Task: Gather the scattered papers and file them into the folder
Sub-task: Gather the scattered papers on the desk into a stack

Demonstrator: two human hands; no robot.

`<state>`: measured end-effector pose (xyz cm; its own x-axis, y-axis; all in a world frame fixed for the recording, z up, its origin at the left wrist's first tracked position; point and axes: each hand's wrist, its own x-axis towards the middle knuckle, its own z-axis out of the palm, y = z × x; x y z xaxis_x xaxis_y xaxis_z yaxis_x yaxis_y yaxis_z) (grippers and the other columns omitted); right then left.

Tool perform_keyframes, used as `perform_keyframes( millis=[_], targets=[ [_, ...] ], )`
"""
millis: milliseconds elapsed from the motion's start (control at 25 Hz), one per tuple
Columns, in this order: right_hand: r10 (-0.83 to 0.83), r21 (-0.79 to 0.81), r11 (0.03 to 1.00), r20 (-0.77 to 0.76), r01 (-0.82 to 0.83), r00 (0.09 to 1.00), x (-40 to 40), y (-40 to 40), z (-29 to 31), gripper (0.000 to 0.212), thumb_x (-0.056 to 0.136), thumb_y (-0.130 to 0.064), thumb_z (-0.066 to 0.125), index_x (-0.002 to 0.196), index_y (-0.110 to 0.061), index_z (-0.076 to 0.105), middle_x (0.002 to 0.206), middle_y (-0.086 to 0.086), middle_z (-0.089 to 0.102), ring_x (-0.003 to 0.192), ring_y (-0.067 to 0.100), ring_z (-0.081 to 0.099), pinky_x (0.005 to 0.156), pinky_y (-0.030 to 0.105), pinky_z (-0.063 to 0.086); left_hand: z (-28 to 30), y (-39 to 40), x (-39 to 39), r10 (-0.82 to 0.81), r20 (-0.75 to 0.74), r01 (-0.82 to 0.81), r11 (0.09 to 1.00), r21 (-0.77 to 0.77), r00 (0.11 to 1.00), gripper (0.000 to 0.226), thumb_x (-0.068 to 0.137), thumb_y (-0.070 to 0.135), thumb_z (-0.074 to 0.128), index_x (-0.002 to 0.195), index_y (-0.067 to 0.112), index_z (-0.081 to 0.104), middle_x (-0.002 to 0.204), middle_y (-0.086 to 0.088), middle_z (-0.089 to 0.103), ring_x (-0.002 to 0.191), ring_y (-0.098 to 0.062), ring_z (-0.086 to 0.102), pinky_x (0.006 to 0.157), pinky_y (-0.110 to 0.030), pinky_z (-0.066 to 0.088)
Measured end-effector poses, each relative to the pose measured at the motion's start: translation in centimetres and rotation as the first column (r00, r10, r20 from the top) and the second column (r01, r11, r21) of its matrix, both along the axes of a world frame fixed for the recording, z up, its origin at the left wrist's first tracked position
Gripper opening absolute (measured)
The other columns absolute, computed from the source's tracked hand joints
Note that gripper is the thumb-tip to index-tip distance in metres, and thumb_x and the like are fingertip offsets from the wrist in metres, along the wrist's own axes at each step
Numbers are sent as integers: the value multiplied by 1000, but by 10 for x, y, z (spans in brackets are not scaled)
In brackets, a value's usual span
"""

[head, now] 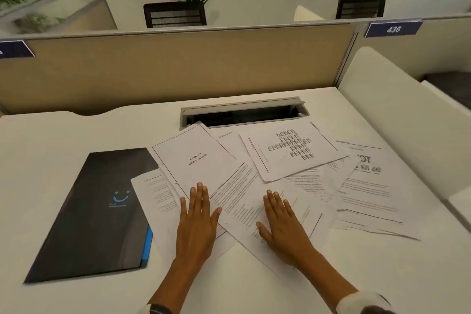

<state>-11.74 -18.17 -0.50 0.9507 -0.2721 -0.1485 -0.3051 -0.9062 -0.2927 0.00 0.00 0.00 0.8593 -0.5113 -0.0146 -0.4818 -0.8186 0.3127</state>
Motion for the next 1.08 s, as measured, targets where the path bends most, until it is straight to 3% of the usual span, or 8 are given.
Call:
perform_keyframes(
  millis=[240, 440, 640, 760, 840, 880, 960, 1080],
  targets=[
    [6, -19, 1000, -43, -7, 999, -26, 5, -19, 73, 96, -54, 19, 140, -18, -26, 152, -1, -30, 143, 15, -25, 110, 22, -27, -30, 10, -13, -26, -82, 25, 999, -23, 996, 93, 59, 73, -34, 135, 19, -24, 150, 0, -23, 137, -14, -24, 103, -20, -31],
    [-4, -67, 998, 6, 4, 1000, -27, 7, -26, 73, 96, -54, 21, 147, -15, -14, 156, 0, -21, 145, 17, -20, 116, 33, -16, -39, 15, -15, -46, -108, 49, 999, 24, 993, 88, 64, 70, -32, 135, 20, -24, 150, 1, -23, 136, -12, -25, 102, -18, -33],
    [-10, -31, 999, 45, 11, 999, -25, 9, -27, 72, 96, -53, 25, 148, -15, -7, 158, 0, -13, 146, 17, -17, 116, 27, -17, -37, 15, -17, -38, -90, 41, 999, 27, 995, 87, 65, 70, -30, 137, 20, -22, 151, 1, -20, 137, -11, -22, 110, -25, -22],
    [-114, 144, 986, 178, 89, 977, -16, -4, -13, 61, 95, -47, 42, 146, -17, 30, 156, 6, 26, 145, 22, 23, 117, 32, 18, -37, 17, -18, -39, -101, 39, 999, 1, 994, 89, 67, 73, -23, 139, 20, -18, 152, 2, -17, 139, -11, -18, 112, -29, -15],
    [-249, 202, 959, 260, 200, 933, -10, -25, -3, 55, 92, -41, 52, 141, -18, 39, 148, 9, 39, 136, 23, 35, 111, 35, 32, -37, 19, -18, -47, -109, 46, 999, -11, 993, 91, 67, 76, -19, 140, 20, -17, 152, 2, -17, 140, -12, -17, 113, -30, -13],
    [-310, 168, 947, 252, 273, 917, -7, -38, 1, 59, 91, -40, 55, 142, -18, 38, 148, 11, 38, 136, 25, 34, 112, 37, 31, -37, 19, -18, -51, -112, 49, 999, -16, 992, 92, 68, 77, -18, 140, 19, -17, 152, 2, -17, 140, -12, -16, 114, -30, -12],
    [-416, 35, 909, 97, 414, 904, -4, -66, 7, 75, 85, -49, 59, 146, -15, 29, 150, 15, 33, 137, 31, 32, 112, 42, 28, -37, 20, -18, -58, -113, 56, 998, -17, 992, 93, 67, 78, -16, 140, 19, -17, 152, 2, -17, 140, -13, -16, 115, -31, -11],
    [-468, -121, 882, -119, 455, 876, -5, -86, 12, 95, 74, -62, 64, 146, -17, 23, 142, 14, 39, 125, 33, 43, 101, 43, 36, -36, 19, -17, -57, -101, 59, 998, 19, 993, 95, 64, 79, -19, 139, 19, -21, 151, 1, -20, 140, -13, -18, 114, -31, -13]
  ],
)
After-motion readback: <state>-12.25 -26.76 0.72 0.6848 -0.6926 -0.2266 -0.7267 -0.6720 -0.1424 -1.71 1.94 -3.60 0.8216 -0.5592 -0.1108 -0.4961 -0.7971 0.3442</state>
